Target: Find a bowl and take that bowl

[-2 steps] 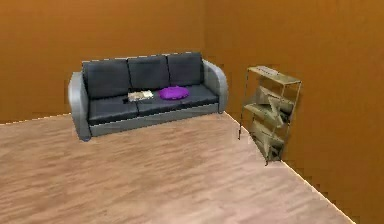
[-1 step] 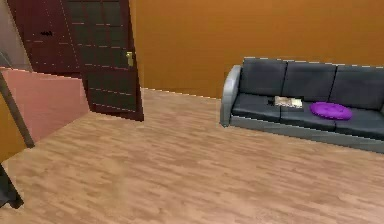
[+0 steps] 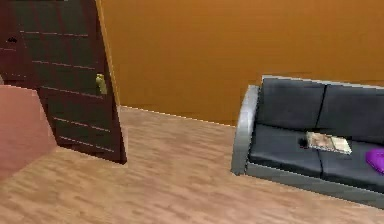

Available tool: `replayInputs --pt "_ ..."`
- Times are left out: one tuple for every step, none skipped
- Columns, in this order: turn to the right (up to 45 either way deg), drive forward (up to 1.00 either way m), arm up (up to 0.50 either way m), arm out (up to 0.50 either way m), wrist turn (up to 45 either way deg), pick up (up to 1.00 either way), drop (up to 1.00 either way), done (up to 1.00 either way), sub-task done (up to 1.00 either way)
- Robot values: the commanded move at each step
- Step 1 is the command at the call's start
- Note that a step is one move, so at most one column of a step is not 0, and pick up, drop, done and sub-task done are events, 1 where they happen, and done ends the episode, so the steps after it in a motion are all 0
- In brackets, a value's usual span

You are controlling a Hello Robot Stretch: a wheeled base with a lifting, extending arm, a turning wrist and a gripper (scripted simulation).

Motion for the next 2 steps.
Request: replayInputs --pt "-45.0 0.0 0.0 0.0 0.0 0.0 0.0 0.0 0.0" --pt "-33.0 0.0 0.0 0.0 0.0 0.0 0.0 0.0 0.0"
